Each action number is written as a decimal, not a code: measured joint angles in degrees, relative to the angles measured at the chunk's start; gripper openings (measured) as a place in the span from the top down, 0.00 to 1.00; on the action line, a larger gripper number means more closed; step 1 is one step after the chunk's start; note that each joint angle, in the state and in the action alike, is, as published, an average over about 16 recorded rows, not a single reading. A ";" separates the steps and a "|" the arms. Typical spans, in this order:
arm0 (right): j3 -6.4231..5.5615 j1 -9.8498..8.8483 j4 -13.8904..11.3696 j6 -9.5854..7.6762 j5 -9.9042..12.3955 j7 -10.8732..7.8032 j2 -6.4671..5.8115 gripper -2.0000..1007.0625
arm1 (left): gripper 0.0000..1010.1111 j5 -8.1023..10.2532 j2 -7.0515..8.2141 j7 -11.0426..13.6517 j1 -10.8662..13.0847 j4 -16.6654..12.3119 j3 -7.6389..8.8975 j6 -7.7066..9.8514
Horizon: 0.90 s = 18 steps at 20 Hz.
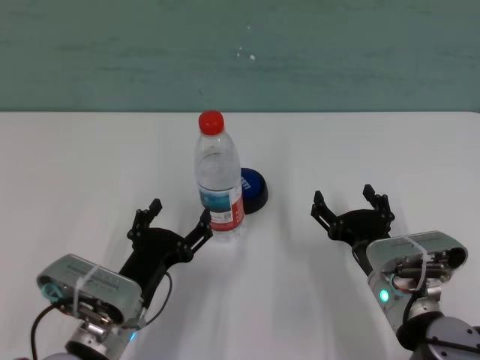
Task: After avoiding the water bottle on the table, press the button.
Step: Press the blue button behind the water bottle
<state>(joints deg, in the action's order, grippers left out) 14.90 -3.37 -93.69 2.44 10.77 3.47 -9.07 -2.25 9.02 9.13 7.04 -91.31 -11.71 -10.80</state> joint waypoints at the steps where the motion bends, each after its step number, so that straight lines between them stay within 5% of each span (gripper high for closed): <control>1: 0.00 0.00 0.00 0.00 0.00 0.00 0.00 0.00 | 0.00 0.02 0.00 0.01 -0.01 -0.02 0.02 0.01; 18: 0.00 0.00 0.00 0.00 0.00 0.00 0.00 0.00 | 0.00 1.57 0.97 0.83 1.35 -1.66 1.12 0.06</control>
<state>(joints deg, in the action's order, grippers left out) 14.90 -3.37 -93.69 2.44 10.77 3.47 -9.07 -0.67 9.99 9.95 8.39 -92.97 -10.59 -10.74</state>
